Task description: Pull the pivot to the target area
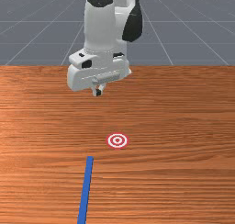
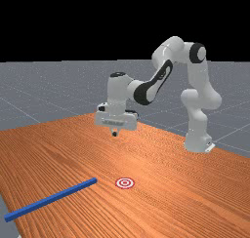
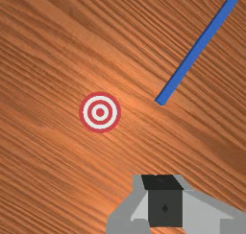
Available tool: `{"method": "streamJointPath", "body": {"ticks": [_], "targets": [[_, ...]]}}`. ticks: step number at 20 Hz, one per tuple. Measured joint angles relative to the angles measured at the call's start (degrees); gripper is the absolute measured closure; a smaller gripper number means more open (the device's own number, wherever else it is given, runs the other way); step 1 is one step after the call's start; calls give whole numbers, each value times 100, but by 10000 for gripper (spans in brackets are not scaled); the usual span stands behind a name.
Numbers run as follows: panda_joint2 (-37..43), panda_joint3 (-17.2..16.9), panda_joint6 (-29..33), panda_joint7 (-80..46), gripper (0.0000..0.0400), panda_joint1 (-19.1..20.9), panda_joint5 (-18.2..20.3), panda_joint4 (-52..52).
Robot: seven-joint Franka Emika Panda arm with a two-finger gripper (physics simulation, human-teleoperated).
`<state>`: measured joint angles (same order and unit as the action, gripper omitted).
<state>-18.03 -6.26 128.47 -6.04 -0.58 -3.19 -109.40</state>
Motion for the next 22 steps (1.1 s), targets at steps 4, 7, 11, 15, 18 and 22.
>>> {"method": "streamJointPath", "body": {"ticks": [4,7,11,15,18,22], "targets": [[-135,-55,-277,417,400,198,24,245],[-127,-8,-144,816,400,410,371,203],[-137,-81,-68,843,400,411,122,202],[-46,67,9,1224,400,345,58,65],[-16,130,23,1230,400,253,35,23],[-140,228,8,1704,400,292,32,196]]}}
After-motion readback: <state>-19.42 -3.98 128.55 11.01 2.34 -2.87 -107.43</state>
